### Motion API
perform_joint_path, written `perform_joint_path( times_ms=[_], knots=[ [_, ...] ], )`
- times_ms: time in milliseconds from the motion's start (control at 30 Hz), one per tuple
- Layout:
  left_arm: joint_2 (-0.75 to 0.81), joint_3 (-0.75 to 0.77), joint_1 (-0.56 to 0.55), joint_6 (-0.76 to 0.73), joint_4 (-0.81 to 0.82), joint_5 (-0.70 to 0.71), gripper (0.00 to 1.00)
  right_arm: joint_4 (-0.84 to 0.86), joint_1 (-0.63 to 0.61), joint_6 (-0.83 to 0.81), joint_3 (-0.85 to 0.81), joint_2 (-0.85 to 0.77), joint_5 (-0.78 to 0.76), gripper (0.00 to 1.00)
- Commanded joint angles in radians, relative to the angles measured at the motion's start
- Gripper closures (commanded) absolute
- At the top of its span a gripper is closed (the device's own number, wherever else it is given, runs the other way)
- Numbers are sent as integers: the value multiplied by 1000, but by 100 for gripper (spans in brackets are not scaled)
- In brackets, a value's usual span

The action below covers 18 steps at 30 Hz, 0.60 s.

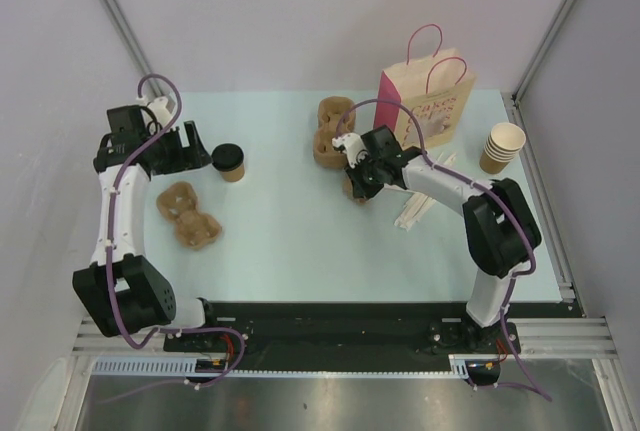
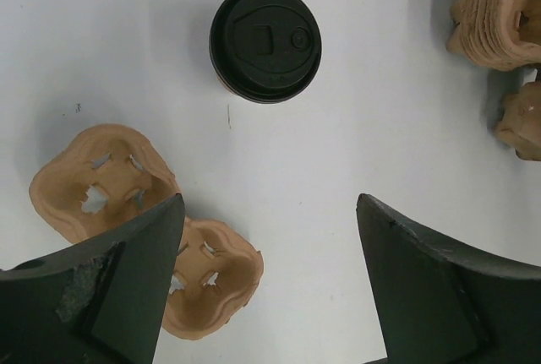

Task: Pack the takeout coffee

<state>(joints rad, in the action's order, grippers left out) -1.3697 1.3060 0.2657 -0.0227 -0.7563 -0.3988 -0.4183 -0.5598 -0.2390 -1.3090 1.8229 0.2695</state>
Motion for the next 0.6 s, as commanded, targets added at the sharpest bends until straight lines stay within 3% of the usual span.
perform_joint_path(
  times_ms=[0,133,300,567],
  knots=[
    [18,58,-5,17,41,-35,12,-51,-21,-43,-10,-118,-18,100],
    [17,62,-6,58,61,-48,13,-135,-93,-85,-56,-212,-88,100],
    [8,79,-8,73,66,-63,12,-269,-163,-146,-217,-215,-222,100],
    [3,99,-8,87,83,-63,12,-436,-195,-276,-522,-38,-437,100]
  ],
)
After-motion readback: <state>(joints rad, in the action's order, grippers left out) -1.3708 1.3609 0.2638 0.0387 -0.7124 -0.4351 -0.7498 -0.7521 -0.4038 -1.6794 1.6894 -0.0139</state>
